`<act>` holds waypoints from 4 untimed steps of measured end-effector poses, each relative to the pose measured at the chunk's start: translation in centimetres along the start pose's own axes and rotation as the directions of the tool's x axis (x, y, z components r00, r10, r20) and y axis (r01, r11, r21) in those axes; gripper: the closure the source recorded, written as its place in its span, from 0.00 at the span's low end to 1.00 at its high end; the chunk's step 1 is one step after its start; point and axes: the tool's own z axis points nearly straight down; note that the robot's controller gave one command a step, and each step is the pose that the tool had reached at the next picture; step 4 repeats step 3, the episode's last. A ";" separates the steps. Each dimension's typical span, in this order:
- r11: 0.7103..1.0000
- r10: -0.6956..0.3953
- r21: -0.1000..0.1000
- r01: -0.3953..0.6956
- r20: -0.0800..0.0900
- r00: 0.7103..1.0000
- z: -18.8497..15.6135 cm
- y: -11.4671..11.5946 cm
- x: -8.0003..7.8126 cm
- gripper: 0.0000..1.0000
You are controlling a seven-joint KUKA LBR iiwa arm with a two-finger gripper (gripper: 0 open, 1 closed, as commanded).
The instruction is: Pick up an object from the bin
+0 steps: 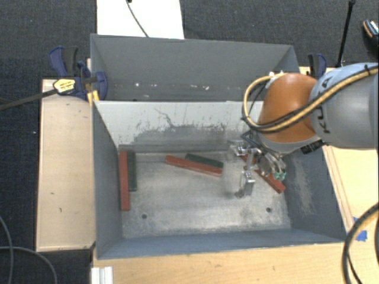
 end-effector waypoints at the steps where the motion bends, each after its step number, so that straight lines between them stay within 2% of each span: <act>1: 0.973 0.230 -0.004 -0.230 0.007 0.973 1.5 5.5 -1.7 0.00; 2: 0.973 0.231 -0.001 -0.231 0.008 0.973 1.4 5.3 -1.7 1.00; 3: 0.886 -0.464 0.007 0.464 0.011 0.886 -13.6 3.6 -1.7 1.00; 4: 0.886 -0.464 0.007 0.464 0.011 0.886 -13.6 3.6 -1.7 1.00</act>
Offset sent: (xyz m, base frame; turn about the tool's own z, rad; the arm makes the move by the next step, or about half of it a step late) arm 0.0109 0.0541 -0.0153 0.2355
